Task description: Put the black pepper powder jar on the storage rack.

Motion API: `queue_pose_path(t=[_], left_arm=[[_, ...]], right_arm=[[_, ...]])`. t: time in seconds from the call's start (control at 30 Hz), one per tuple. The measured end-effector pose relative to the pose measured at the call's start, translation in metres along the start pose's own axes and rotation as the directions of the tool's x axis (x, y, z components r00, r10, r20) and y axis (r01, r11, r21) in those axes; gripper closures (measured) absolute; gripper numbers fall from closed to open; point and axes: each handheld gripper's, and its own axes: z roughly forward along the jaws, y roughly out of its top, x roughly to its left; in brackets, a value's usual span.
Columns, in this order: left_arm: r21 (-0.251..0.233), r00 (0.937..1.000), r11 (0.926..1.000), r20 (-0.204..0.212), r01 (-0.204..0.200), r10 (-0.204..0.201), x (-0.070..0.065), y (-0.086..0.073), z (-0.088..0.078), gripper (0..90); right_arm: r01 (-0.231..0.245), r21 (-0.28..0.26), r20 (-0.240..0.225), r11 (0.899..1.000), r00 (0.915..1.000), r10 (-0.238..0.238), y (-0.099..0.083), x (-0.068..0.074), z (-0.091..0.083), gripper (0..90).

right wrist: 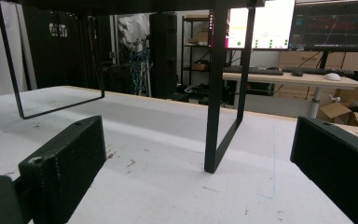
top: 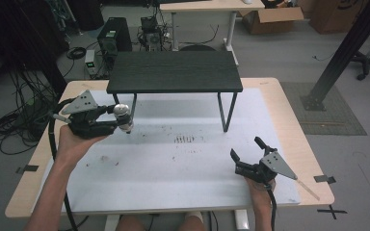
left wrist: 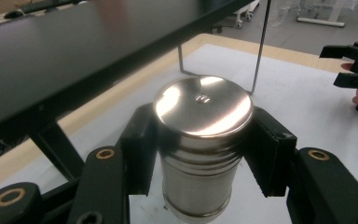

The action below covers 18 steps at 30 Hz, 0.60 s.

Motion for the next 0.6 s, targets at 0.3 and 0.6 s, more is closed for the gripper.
queue_pose_path(t=[0.3,0.6], left_arm=[[-0.018,0.9995,0.9995,0.020,-0.025,0.025,0.001,0.037,0.005,49.5],[-0.015,0.9991,0.9995,0.030,-0.028,0.029,0.007,0.065,0.013,49.5]], right_arm=[[0.000,0.000,0.000,1.000,1.0000,0.000,0.000,0.000,0.000,3.2],[-0.002,0.002,0.000,1.000,1.0000,0.002,0.000,0.000,0.000,3.3]])
